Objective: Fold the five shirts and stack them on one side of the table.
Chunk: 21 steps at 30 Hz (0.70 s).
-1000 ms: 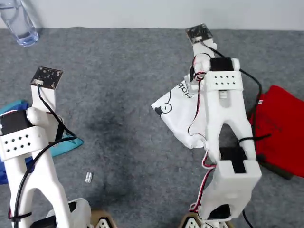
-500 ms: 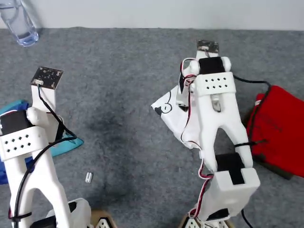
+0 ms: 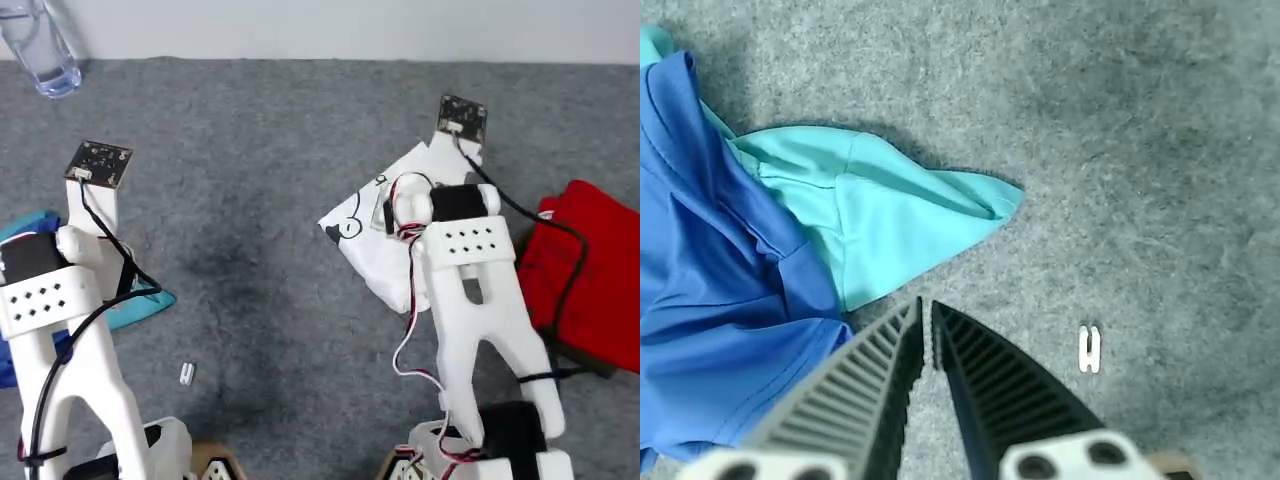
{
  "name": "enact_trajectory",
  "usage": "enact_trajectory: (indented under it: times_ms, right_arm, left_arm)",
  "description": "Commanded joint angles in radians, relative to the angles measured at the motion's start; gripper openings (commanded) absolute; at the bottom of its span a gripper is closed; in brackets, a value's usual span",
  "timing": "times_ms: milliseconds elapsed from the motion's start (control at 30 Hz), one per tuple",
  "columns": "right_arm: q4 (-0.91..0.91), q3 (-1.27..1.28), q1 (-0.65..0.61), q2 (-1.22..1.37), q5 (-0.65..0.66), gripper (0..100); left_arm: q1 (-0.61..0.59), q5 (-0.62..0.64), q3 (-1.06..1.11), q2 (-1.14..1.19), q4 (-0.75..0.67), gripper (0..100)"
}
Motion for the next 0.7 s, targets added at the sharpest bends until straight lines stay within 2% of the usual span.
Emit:
enact_trajectory:
  times_ms: [0, 100, 267, 667]
  right_arm:
    - [-0.038, -0.028, 0.025, 0.077, -0.043, 44.5]
    - [-0.042, -0.084, 0.038, 0.194, -0.072, 46.7]
    - [-0.033, -0.192, 0.031, 0.367, -0.132, 57.8]
    - [-0.196, -0.252, 0.024, 0.645, -0.242, 50.7]
  left_arm:
    - [-0.021, -0.002, -0.004, -0.029, -0.009, 1]
    - [-0.031, -0.003, -0.002, -0.029, -0.009, 1]
    - [-0.034, -0.003, -0.002, -0.029, -0.009, 1]
    - [-0.034, -0.003, -0.002, -0.029, -0.008, 1]
